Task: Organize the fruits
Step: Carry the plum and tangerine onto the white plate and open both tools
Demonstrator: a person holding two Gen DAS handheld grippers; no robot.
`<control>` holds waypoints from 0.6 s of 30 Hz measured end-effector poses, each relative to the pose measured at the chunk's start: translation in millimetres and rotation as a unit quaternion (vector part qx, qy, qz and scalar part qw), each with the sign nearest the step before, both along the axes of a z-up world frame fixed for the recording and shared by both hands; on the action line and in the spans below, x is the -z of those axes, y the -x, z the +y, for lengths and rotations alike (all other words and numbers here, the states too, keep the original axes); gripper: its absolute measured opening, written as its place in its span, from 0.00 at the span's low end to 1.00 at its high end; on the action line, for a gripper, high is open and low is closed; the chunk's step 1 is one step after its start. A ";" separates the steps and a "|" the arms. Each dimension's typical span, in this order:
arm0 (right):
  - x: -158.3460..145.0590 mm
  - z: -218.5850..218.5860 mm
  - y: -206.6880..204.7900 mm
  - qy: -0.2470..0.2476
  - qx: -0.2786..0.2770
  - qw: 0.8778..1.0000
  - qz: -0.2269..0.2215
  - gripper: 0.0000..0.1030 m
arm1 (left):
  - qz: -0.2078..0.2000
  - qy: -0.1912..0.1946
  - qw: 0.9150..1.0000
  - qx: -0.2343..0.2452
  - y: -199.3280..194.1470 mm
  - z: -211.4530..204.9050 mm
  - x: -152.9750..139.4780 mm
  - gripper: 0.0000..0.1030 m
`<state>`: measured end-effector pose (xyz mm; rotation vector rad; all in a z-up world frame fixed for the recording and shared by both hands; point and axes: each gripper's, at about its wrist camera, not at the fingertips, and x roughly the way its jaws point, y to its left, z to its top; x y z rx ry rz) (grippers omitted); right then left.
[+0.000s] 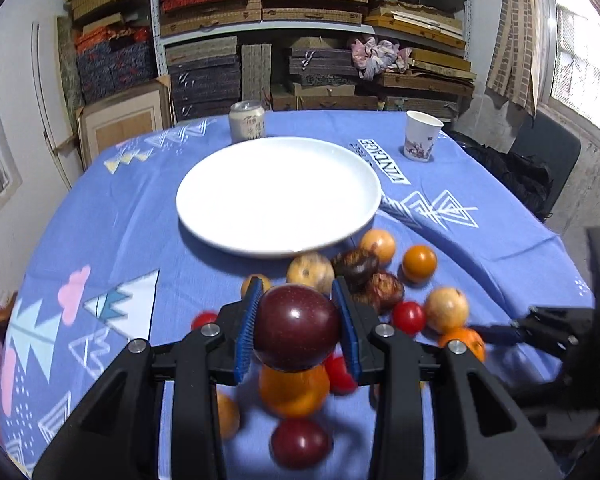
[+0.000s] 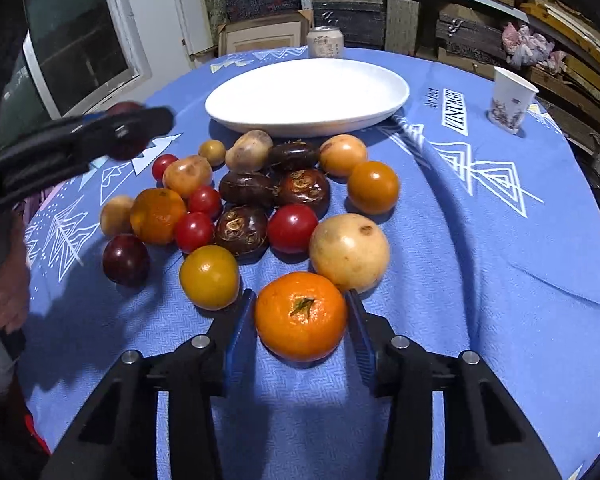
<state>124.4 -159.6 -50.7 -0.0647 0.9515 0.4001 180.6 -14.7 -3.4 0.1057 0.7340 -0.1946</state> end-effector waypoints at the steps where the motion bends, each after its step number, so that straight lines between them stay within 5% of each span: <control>1: -4.0 -3.3 -0.3 -0.009 -0.001 1.000 -0.001 0.45 | -0.004 -0.004 1.000 0.000 -7.0 -2.6 -0.7 0.34; 5: -44.0 -23.5 -13.9 -0.043 0.025 0.998 -0.039 0.45 | -0.013 -0.010 1.000 -0.007 -32.5 -5.9 -3.5 0.34; 10: -78.4 -20.4 -81.5 -0.054 0.052 0.994 -0.074 0.45 | -0.018 -0.012 0.999 -0.024 -72.4 -3.4 -4.6 0.34; 18: -45.3 18.4 -170.1 -0.049 0.057 0.997 -0.037 0.45 | 0.014 -0.013 0.999 -0.048 -127.8 7.9 21.8 0.34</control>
